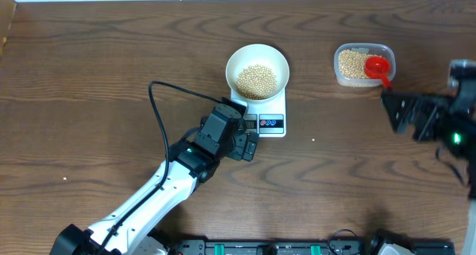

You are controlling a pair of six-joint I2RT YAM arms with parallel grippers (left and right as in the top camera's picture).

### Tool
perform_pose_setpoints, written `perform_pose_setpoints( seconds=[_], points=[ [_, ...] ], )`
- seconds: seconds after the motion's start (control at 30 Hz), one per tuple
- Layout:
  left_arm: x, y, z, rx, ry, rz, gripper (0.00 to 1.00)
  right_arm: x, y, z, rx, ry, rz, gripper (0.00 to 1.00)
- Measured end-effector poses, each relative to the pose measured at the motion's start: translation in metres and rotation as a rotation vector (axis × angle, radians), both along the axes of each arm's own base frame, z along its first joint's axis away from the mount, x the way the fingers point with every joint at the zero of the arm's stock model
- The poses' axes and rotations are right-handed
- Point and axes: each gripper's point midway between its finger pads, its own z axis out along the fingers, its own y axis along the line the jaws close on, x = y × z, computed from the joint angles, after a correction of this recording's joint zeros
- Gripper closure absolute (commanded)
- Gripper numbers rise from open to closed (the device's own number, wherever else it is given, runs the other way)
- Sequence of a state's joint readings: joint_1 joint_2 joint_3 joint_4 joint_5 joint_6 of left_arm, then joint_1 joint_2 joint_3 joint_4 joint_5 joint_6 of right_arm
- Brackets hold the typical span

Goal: Scoop item into bowl and weigh 50g on scale

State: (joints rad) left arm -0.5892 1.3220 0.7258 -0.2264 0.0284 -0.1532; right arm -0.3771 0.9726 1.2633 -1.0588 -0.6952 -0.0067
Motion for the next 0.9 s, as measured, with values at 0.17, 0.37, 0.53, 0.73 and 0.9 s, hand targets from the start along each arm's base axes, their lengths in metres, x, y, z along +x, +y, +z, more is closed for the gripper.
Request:
perform_pose_setpoints(
  seconds=[0.17,0.37,0.53,0.73,0.9],
  points=[
    [0.0,0.0,0.0,0.001,0.001,0.001,0.01,-0.041,0.011,0.012,-0.053,-0.046,-0.019,0.01],
    [0.0,0.0,0.0,0.0,0.001,0.0,0.01,-0.063,0.006,0.022,-0.151,-0.113,-0.087,0.01],
    [0.0,0.0,0.0,0.0,0.001,0.0,0.01,-0.063,-0.004,0.019,-0.196,-0.115,-0.134,0.01],
    [0.0,0.0,0.0,0.001,0.001,0.001,0.01,-0.04,-0.007,0.005,-0.268,-0.278,-0.114,0.01],
    [0.0,0.0,0.0,0.0,0.001,0.0,0.01,-0.032,0.003,-0.032,-0.32,-0.42,-0.07,0.01]
  ],
)
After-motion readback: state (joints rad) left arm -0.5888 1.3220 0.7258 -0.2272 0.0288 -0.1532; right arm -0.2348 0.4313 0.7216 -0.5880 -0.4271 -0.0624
